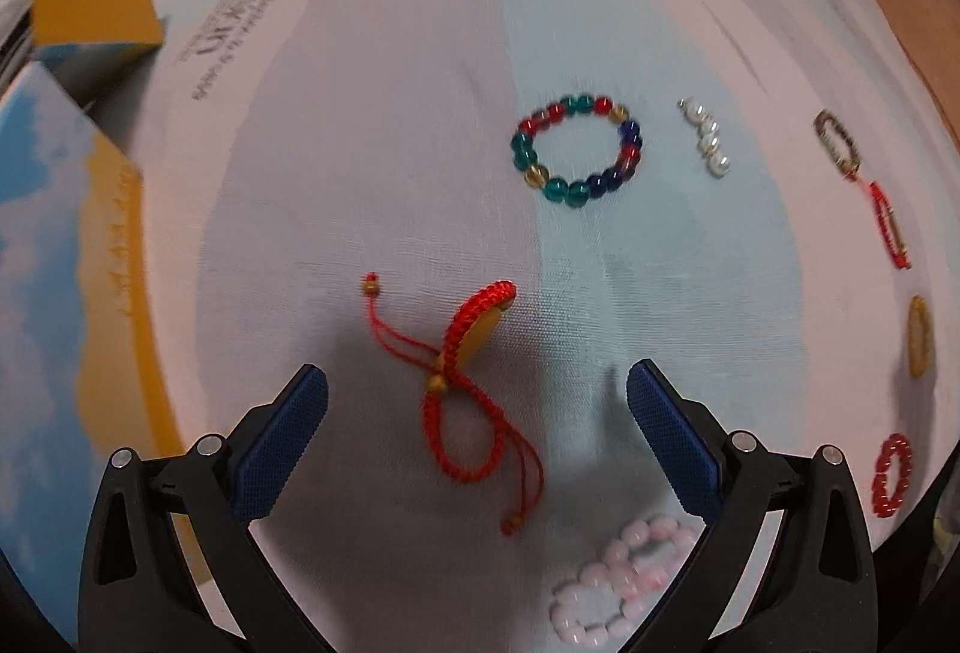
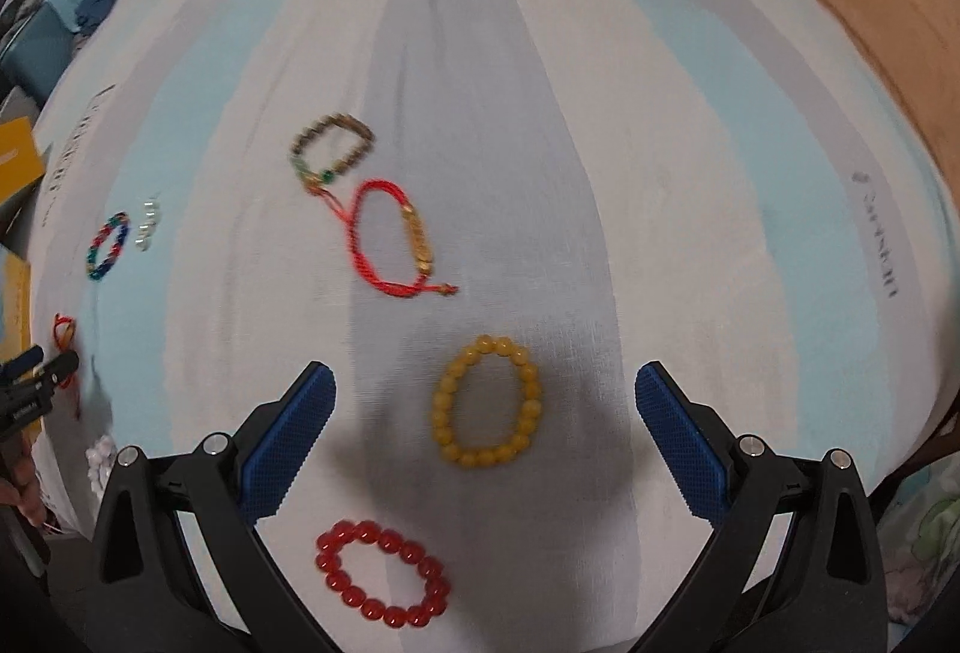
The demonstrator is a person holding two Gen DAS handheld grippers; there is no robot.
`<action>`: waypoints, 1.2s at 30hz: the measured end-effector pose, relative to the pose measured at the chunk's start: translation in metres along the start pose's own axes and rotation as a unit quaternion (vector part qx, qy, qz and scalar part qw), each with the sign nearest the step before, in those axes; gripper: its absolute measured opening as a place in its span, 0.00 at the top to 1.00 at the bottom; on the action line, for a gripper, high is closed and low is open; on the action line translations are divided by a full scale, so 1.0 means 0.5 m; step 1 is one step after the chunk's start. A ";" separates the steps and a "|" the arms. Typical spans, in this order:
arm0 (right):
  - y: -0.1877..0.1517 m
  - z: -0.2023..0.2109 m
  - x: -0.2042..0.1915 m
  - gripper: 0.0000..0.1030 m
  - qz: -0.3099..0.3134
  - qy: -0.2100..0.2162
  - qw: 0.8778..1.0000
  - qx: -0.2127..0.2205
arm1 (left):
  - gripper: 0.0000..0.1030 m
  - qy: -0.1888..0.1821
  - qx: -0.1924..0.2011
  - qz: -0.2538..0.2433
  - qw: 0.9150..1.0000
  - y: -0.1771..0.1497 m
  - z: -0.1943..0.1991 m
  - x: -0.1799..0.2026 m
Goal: Organize jewelry
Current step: 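Grasp the red cord bracelet with the left tool while the right tool grasps the yellow amber bracelet, then carry the red cord bracelet and yellow amber bracelet into the white box with both tools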
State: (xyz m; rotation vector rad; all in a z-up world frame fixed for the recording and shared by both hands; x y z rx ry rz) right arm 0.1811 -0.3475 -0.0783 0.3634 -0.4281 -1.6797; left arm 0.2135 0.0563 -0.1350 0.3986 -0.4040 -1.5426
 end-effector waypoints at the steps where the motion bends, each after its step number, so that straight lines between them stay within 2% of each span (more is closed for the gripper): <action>1: -0.005 -0.010 0.001 0.07 -0.001 0.000 1.000 -0.005 | 0.06 -0.001 -0.003 -0.002 1.000 -0.001 -0.011 0.001; 4: -0.021 -0.046 0.004 0.07 -0.005 0.003 1.000 -0.025 | 0.06 0.002 -0.006 -0.005 1.000 -0.004 -0.035 0.001; 9: -0.050 -0.101 -0.010 0.13 -0.006 0.007 0.999 -0.053 | 0.05 0.004 -0.005 -0.017 1.000 -0.005 -0.043 0.009; 11: -0.060 -0.120 -0.021 0.18 -0.003 0.012 0.998 -0.064 | 0.05 0.002 -0.005 -0.021 1.000 -0.007 -0.042 0.009; 14: -0.075 -0.133 -0.030 0.18 0.000 0.007 0.998 -0.061 | 0.09 0.003 -0.003 -0.028 1.000 -0.009 -0.039 0.011; 16: -0.079 -0.135 -0.031 0.21 0.000 0.008 0.998 -0.057 | 0.16 0.002 -0.001 -0.031 1.000 -0.009 -0.036 0.008; 18: -0.081 -0.136 -0.033 0.27 -0.003 0.012 0.998 -0.060 | 0.22 0.003 0.000 -0.035 0.999 -0.012 -0.031 0.004; 20: -0.084 -0.138 -0.032 0.42 -0.007 0.010 0.998 -0.062 | 0.31 0.003 -0.002 -0.037 0.999 -0.013 -0.024 0.004; 21: -0.085 -0.137 -0.032 0.46 -0.008 0.009 0.998 -0.062 | 0.37 0.003 -0.004 -0.038 0.999 -0.014 -0.019 0.004; 22: -0.087 -0.138 -0.030 0.56 -0.009 0.007 0.998 -0.061 | 0.41 0.002 -0.006 -0.040 0.999 -0.015 -0.015 0.005; 23: -0.084 -0.132 -0.030 0.66 -0.009 0.004 0.998 -0.060 | 0.49 0.001 -0.006 -0.040 0.999 -0.013 -0.013 0.004; 24: -0.082 -0.132 -0.030 0.71 -0.010 0.003 0.998 -0.060 | 0.57 0.002 -0.008 -0.040 0.999 -0.013 -0.009 0.003; 25: -0.080 -0.126 -0.027 0.79 -0.011 0.002 0.998 -0.059 | 0.70 0.004 -0.008 -0.040 0.999 -0.012 -0.006 0.001; 26: -0.079 -0.120 -0.026 0.83 -0.014 0.003 0.998 -0.057 | 0.75 0.003 -0.008 -0.038 0.999 -0.011 -0.003 -0.003; 28: -0.071 -0.100 -0.022 0.83 -0.014 0.004 0.998 -0.054 | 0.89 -0.010 -0.009 -0.027 1.000 -0.010 -0.001 -0.016; 32: -0.079 -0.057 -0.009 0.83 -0.025 0.006 0.999 -0.036 | 0.91 -0.030 -0.007 -0.005 1.000 -0.005 0.009 -0.038; 36: -0.086 -0.023 -0.002 0.83 -0.026 0.006 0.999 -0.021 | 0.91 -0.034 0.006 -0.006 0.999 -0.006 0.031 -0.035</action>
Point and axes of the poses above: each gripper's, at about its wrist camera, not at the fingertips, and z roughly against the way its jaws point, x to its right, y to its top, the point moved 1 cm from there along -z, roughly the way its jaws point, and after that the axes turned 12 degrees about x, right-handed, at the moved point
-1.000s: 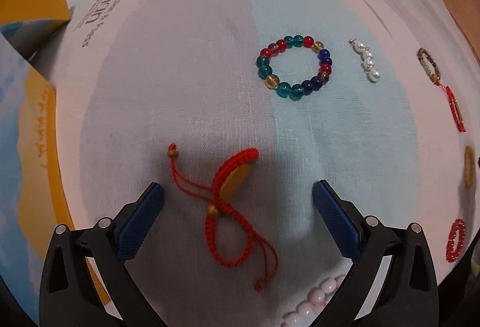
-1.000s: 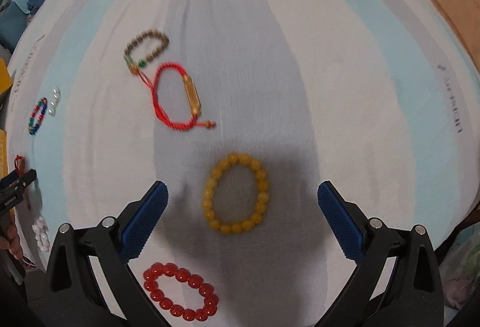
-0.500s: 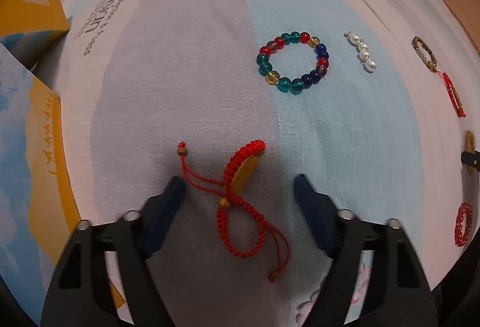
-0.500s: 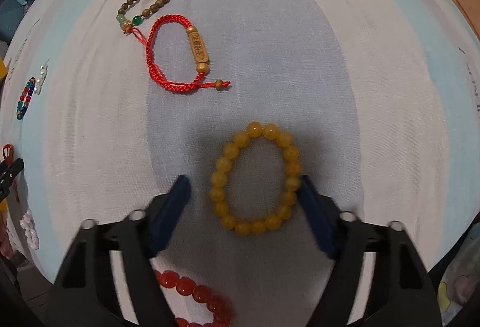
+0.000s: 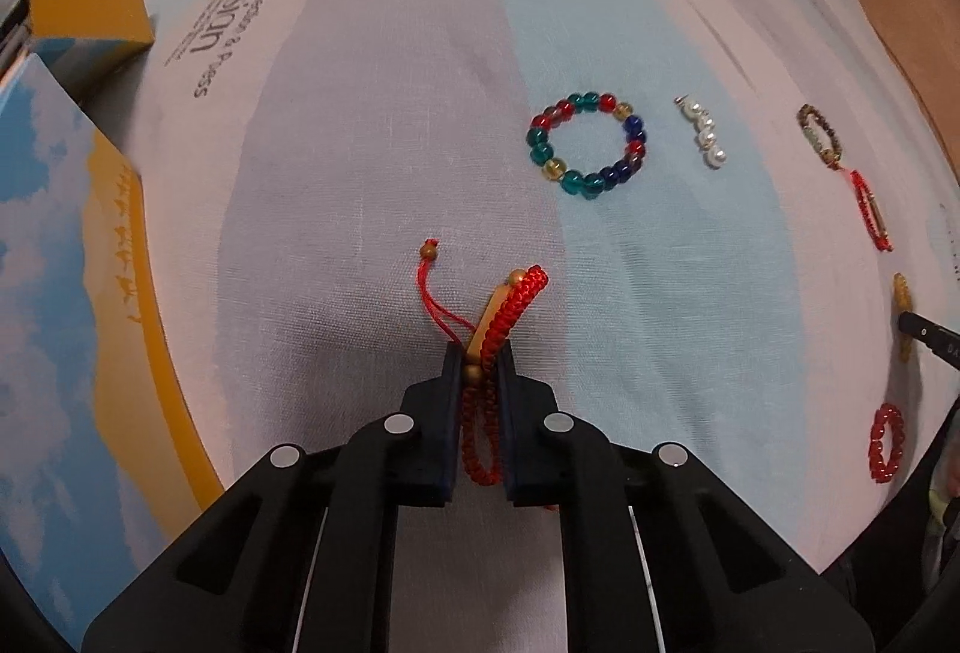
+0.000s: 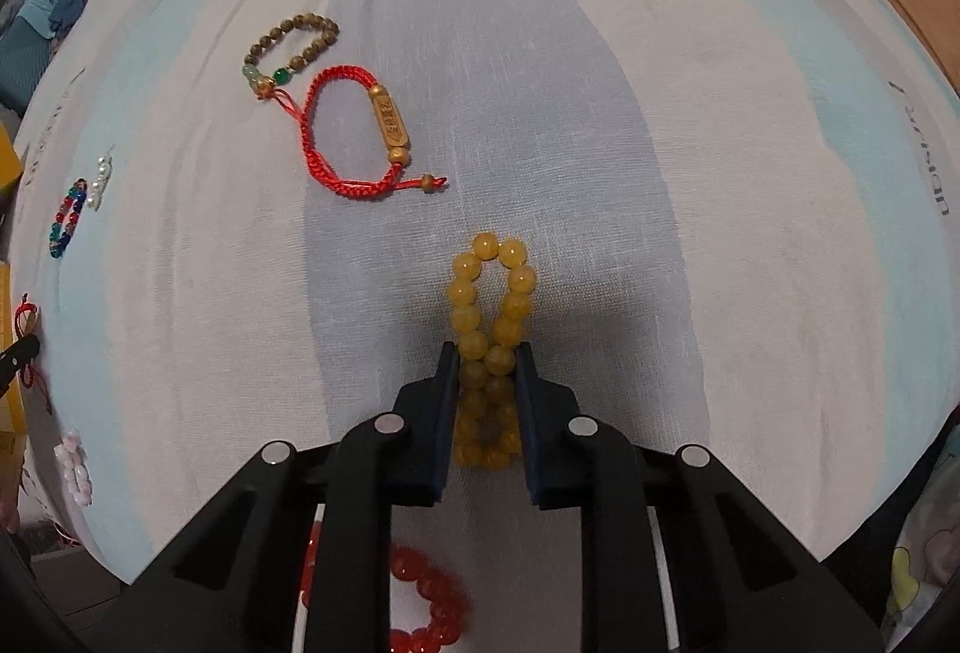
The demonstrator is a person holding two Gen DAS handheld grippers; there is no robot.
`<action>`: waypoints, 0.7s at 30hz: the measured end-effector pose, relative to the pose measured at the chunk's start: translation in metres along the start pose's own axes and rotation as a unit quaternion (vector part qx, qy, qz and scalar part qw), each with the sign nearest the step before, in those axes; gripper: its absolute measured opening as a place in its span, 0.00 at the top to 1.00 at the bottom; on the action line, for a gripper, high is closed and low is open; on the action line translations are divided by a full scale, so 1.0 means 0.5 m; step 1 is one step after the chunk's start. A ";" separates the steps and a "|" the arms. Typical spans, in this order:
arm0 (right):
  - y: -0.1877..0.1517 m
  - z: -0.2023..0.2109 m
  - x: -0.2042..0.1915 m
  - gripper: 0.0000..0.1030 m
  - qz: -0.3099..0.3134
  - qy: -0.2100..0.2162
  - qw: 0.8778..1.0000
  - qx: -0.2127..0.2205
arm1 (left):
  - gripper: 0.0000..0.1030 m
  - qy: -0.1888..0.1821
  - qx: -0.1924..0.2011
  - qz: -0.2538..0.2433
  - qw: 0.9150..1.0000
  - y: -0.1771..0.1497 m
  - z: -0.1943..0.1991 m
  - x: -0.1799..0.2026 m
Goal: Organize jewelry
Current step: 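Carry the red cord bracelet and yellow amber bracelet into the white box with both tools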
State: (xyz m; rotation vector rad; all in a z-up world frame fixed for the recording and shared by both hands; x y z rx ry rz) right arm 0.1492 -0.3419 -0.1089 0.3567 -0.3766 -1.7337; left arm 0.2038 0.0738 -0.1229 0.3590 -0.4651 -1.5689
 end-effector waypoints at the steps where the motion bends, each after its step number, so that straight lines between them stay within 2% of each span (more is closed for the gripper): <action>1: 0.001 0.000 -0.005 0.83 0.000 0.001 1.000 0.001 | 0.91 -0.001 0.004 0.000 1.000 0.003 0.005 0.000; 9: -0.007 0.040 -0.022 0.83 0.000 0.006 1.000 0.026 | 0.91 0.002 0.018 -0.001 1.000 -0.002 0.044 0.012; 12: 0.009 0.032 -0.037 0.83 -0.001 0.006 0.999 0.033 | 0.91 0.000 0.022 -0.007 1.000 0.001 0.055 0.019; 21: 0.014 0.096 -0.066 0.83 0.006 0.012 0.998 0.061 | 0.91 0.002 0.050 -0.010 0.999 0.006 0.118 0.029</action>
Point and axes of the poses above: each gripper's, at about its wrist camera, not at the fingertips, and z roughly against the way its jaws point, x to its right, y to its top, the point moved 1 cm from there along -z, roughly the way its jaws point, and after that the axes turned 12 degrees about x, right-handed, at the moved point
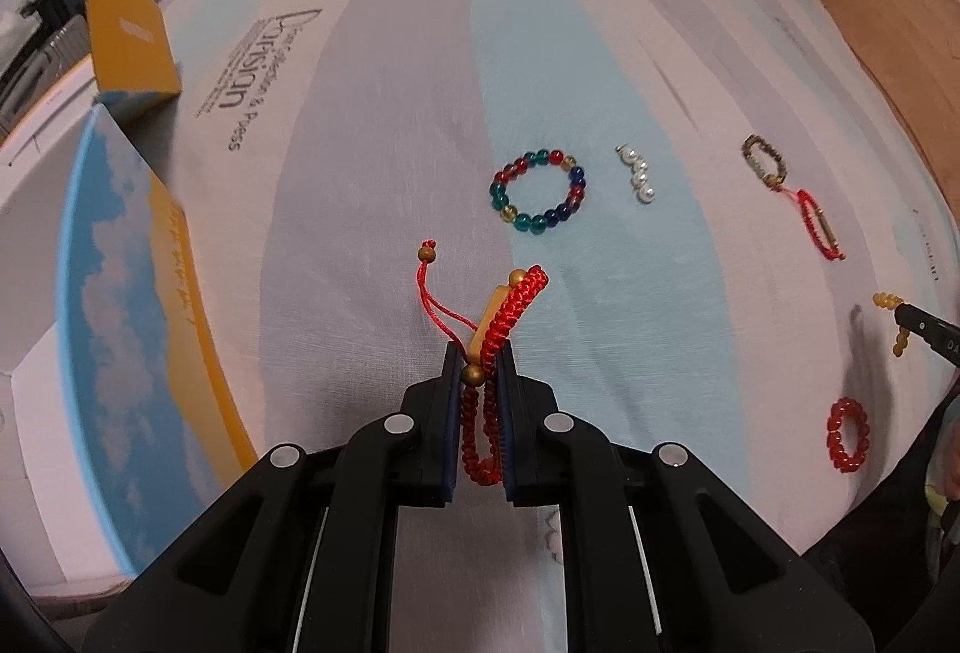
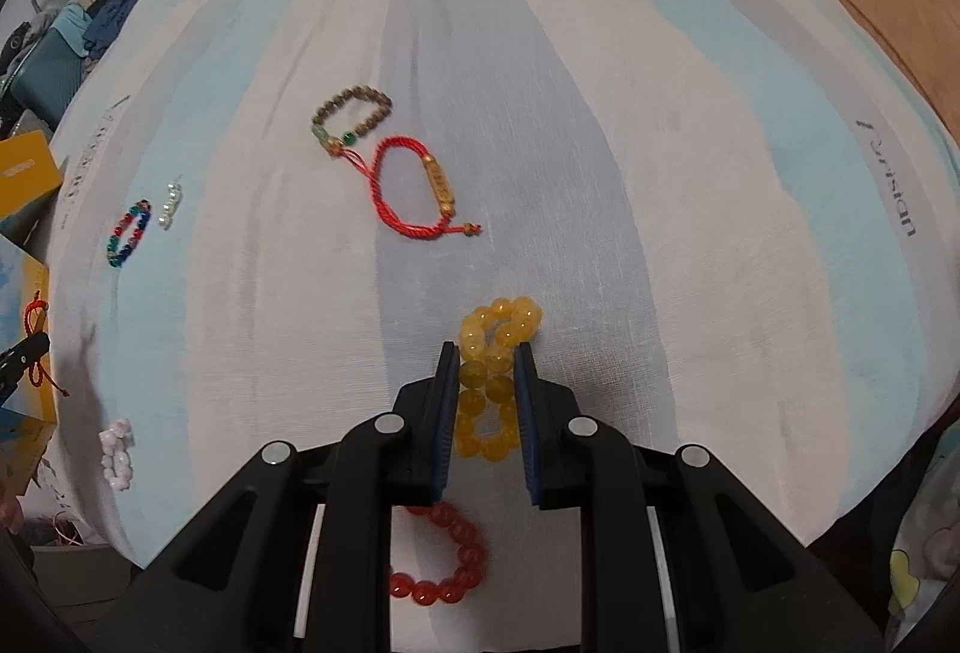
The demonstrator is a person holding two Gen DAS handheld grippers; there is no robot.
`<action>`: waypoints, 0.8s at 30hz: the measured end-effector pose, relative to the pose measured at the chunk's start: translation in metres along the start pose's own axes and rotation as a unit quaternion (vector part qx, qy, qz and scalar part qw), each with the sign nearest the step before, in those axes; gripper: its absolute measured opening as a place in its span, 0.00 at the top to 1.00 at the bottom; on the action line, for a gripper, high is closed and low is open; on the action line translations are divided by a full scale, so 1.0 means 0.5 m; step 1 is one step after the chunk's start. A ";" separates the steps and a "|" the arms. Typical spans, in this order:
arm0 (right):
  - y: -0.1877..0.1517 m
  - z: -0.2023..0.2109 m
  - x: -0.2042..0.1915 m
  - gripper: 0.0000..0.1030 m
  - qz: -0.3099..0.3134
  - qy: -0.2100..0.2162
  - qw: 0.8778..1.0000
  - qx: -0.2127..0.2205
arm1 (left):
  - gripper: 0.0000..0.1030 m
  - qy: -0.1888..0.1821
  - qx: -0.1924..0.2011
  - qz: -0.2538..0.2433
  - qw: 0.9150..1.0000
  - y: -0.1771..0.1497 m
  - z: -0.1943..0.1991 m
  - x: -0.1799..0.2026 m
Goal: Organize jewelry
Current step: 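Carry the red cord bracelet and yellow amber bracelet into the white box with both tools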
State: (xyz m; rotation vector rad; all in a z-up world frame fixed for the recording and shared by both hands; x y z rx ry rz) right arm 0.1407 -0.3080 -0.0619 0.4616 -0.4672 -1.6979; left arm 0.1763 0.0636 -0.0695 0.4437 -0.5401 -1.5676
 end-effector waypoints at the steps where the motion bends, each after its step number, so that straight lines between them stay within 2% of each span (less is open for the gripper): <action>1: 0.002 0.001 -0.008 0.83 0.001 0.001 1.000 0.002 | 0.91 0.000 0.003 0.001 1.000 0.001 0.008 0.000; 9: 0.021 0.057 -0.063 0.83 0.015 0.013 0.999 0.028 | 0.91 0.009 0.025 0.003 1.000 0.015 0.079 -0.013; 16: 0.049 0.120 -0.142 0.83 0.038 0.030 0.997 0.055 | 0.91 0.022 0.049 0.007 0.999 0.036 0.151 -0.043; 24: 0.077 0.183 -0.278 0.83 0.079 0.057 0.992 0.080 | 0.90 0.041 0.068 0.029 0.996 0.039 0.223 -0.118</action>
Point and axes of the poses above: each gripper's, at about its wrist camera, not at the fingertips, and z roughly against the way its jaws point, x to its right, y to its top, the point moved 1 cm from there along -z, roughly the way its jaws point, and after that the axes turned 12 degrees about x, right-handed, at the moved point
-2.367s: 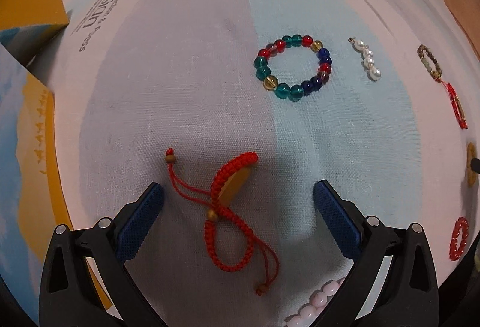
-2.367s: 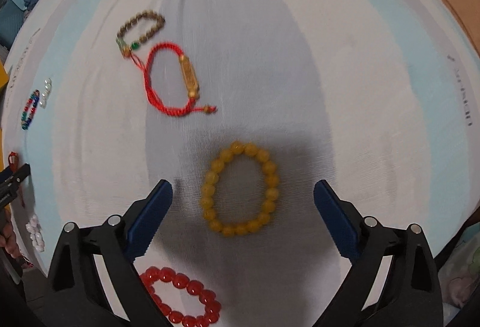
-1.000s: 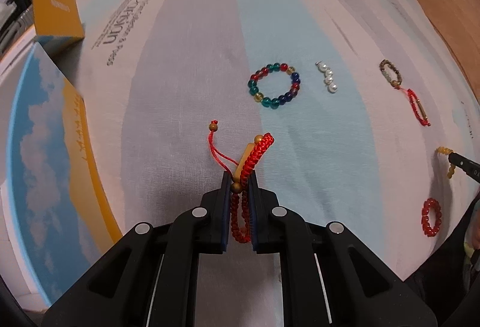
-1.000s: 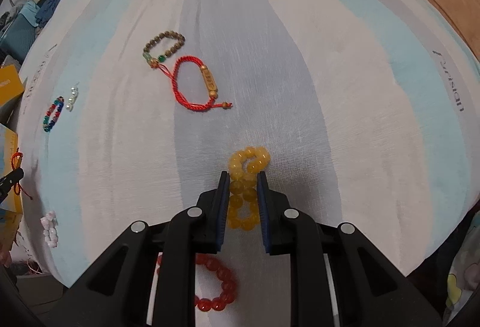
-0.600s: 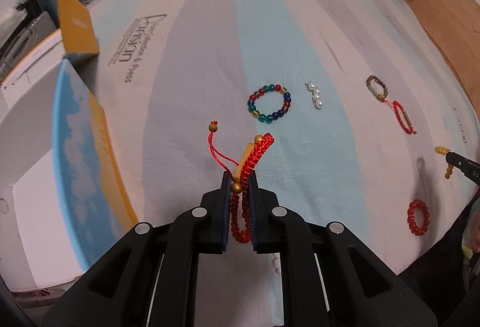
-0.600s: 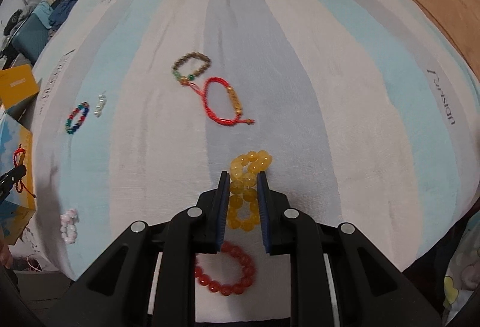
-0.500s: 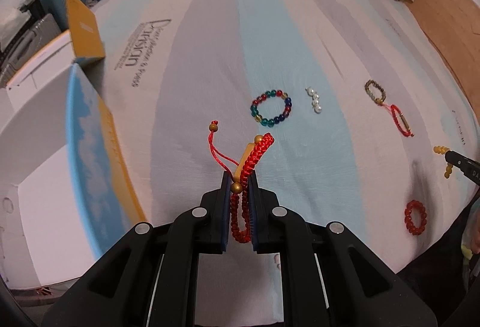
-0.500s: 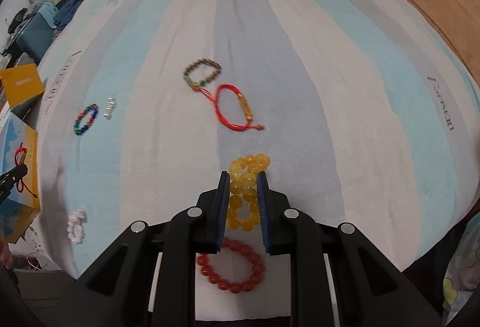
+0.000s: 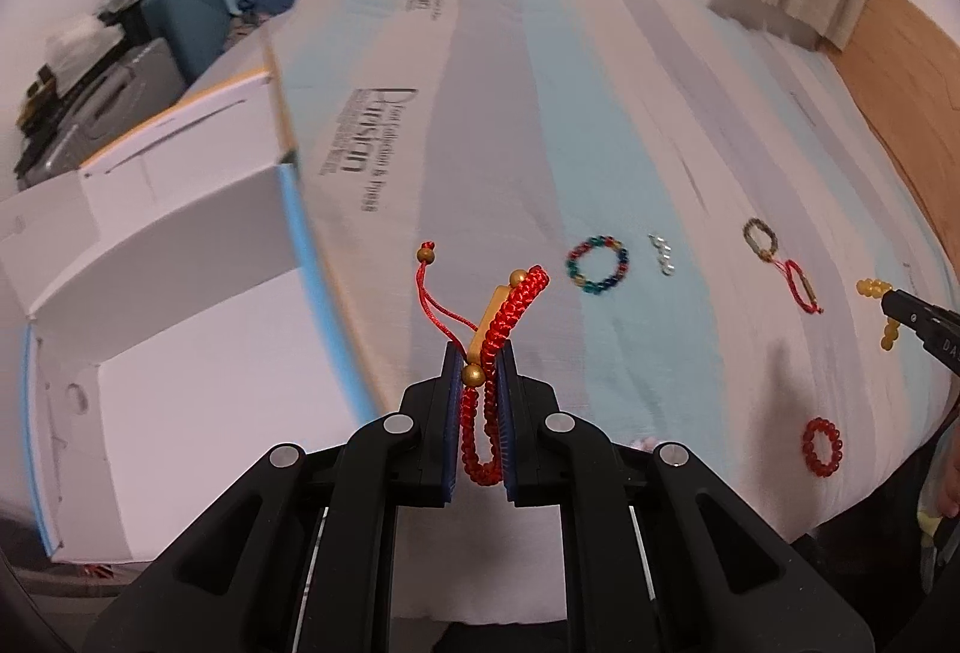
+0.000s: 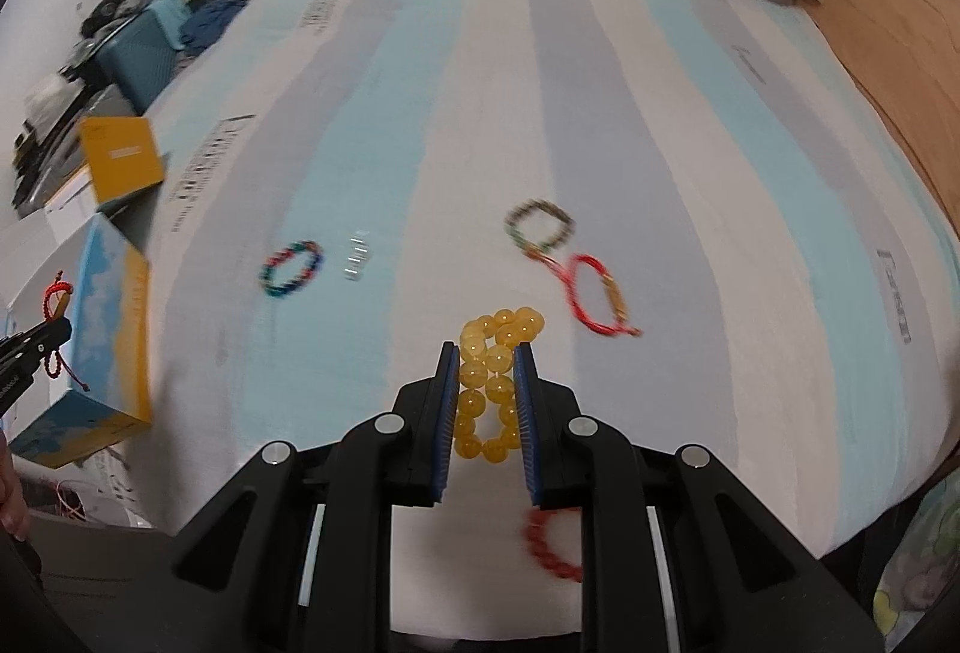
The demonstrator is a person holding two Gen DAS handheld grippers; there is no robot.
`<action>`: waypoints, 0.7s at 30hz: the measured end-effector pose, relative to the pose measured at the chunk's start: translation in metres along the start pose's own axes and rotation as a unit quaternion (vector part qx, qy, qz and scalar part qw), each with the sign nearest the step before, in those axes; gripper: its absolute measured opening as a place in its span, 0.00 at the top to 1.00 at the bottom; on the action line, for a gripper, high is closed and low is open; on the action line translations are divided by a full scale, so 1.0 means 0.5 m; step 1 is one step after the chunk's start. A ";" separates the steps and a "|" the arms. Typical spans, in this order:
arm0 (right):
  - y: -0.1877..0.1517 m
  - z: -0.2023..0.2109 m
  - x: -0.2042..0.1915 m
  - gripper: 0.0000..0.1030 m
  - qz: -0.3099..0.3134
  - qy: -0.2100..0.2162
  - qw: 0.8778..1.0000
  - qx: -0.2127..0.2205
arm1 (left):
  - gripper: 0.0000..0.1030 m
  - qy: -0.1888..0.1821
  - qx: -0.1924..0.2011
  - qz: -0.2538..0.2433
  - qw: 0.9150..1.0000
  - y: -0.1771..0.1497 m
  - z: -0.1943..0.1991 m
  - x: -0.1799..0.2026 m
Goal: Organize jewelry
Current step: 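Carry the red cord bracelet and yellow amber bracelet into the white box with both tools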
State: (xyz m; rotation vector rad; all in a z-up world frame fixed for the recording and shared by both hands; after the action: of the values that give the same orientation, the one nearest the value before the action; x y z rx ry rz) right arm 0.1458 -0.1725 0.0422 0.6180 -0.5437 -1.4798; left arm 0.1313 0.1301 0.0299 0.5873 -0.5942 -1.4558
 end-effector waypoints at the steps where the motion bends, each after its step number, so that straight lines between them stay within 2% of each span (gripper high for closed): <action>1: 0.004 0.005 -0.017 0.83 0.005 0.005 1.000 0.003 | 0.90 0.004 0.001 0.004 1.000 0.000 0.007 -0.015; 10: 0.037 0.037 -0.259 0.83 0.069 0.065 0.995 0.022 | 0.90 0.048 0.009 0.053 0.997 -0.012 0.072 -0.192; 15: 0.045 0.061 -0.427 0.83 0.111 0.116 0.987 0.026 | 0.90 0.074 0.012 0.077 0.994 -0.027 0.108 -0.293; 21: 0.025 0.051 -0.606 0.83 0.148 0.162 0.976 0.009 | 0.90 0.105 -0.011 0.115 0.988 -0.071 0.119 -0.412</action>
State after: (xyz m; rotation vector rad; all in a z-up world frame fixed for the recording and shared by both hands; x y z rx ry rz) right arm 0.1295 0.1287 0.0815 0.7410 -0.3762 -1.0673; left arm 0.0589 0.3343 0.0456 0.6235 -0.4624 -1.1647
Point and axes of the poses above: each gripper's, at about its wrist camera, not at the fingertips, and z roughly against the way its jaws point, x to its right, y to its top, the point moved 1 cm from there along -z, roughly the way its jaws point, and after that the axes turned 12 degrees about x, right-handed, at the moved point
